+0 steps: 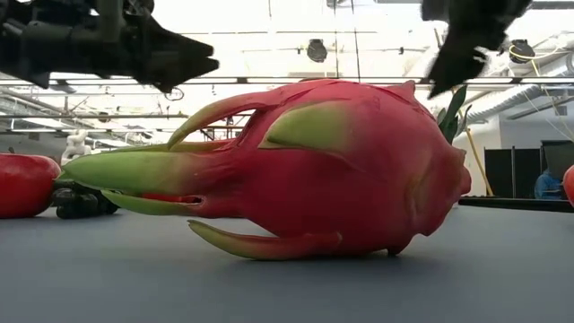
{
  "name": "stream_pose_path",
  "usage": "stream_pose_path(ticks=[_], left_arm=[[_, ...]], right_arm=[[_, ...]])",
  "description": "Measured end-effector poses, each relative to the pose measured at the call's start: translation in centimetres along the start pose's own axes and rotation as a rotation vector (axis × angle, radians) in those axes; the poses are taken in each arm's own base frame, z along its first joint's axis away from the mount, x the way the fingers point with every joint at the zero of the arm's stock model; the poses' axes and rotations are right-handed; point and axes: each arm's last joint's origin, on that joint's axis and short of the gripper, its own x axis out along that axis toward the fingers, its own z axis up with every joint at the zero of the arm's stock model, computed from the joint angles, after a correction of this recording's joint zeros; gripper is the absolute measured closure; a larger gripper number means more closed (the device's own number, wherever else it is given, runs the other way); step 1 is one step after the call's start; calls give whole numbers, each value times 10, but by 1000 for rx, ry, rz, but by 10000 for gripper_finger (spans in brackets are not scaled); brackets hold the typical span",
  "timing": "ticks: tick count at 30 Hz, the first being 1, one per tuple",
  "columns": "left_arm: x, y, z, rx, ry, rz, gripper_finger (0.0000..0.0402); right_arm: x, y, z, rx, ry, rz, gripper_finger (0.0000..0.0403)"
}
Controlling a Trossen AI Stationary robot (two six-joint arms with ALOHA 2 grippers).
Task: Build produce basket
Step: Put the apple into the gold wire basket
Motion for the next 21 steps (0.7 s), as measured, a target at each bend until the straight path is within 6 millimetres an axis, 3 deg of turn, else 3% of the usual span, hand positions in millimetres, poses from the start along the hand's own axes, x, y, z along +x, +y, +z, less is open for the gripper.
stream_pose_path(ticks=[6, 9, 14, 21], left_arm=[[32, -1, -9, 32, 70, 24, 176], [44, -2, -16, 50, 107, 28, 176], [53, -7, -21, 54, 129, 17, 176], [52, -11, -17, 71, 111, 0, 176]], right_arm=[[22, 28, -21, 95, 350, -71, 64], [30, 36, -26, 103, 552, -189, 64], [16, 41, -29, 43, 727, -377, 65], [-12, 33, -32, 106, 731, -338, 64]])
